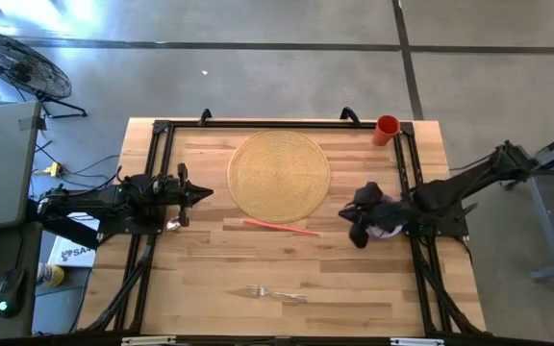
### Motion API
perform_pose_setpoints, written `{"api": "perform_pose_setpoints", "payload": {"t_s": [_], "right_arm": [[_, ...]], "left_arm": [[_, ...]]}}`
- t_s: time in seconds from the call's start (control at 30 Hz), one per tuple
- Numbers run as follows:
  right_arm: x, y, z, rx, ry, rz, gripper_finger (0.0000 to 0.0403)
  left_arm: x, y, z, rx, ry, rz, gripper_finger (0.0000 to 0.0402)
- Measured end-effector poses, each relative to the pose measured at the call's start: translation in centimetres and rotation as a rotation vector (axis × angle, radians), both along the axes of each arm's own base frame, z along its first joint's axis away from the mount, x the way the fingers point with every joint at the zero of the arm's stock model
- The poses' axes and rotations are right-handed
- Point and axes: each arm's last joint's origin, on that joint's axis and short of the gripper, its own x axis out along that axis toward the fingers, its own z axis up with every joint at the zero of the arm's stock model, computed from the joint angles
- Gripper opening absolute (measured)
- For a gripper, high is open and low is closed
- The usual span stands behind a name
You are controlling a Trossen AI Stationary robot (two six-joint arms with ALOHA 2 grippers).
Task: Pick & Place Utensil
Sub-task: Put the purple bowl on the brown mat
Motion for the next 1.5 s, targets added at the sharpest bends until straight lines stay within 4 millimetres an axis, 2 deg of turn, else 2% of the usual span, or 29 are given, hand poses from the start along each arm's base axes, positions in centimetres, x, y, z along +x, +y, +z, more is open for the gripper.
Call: {"api": "perform_pose_setpoints", "payload": {"t_s": [0.3,0.4,0.53,0.77,0.97,1.17,1.5], "right_arm": [[3.6,2.4,2.1,0.122,0.525,-0.128,0.0006],[4.4,2.9,2.2,0.144,0.633,-0.137,0.0025],[5.1,3.1,1.4,0.171,0.706,-0.148,0.0068],[4.5,1.2,-0.8,0.180,0.754,-0.351,0.0147],[3.6,-0.3,-2.0,0.256,0.720,-0.448,0.0177],[3.4,-1.1,-4.0,0.323,0.739,-0.492,0.0170],[2.7,-1.3,-6.2,0.364,0.760,-0.539,0.0125]], "left_arm": [[0.0,0.0,0.0,0.000,0.000,0.000,0.0007],[0.0,0.0,0.0,0.000,0.000,0.000,0.0007],[0.0,0.0,0.0,0.000,0.000,0.000,0.0007],[0.0,0.0,0.0,0.000,0.001,0.000,0.0007],[0.0,0.0,0.0,0.000,0.000,0.000,0.0007],[0.0,0.0,0.0,0.000,0.000,0.000,0.0007],[0.0,0.0,0.0,0.000,0.001,0.000,0.0007]]}}
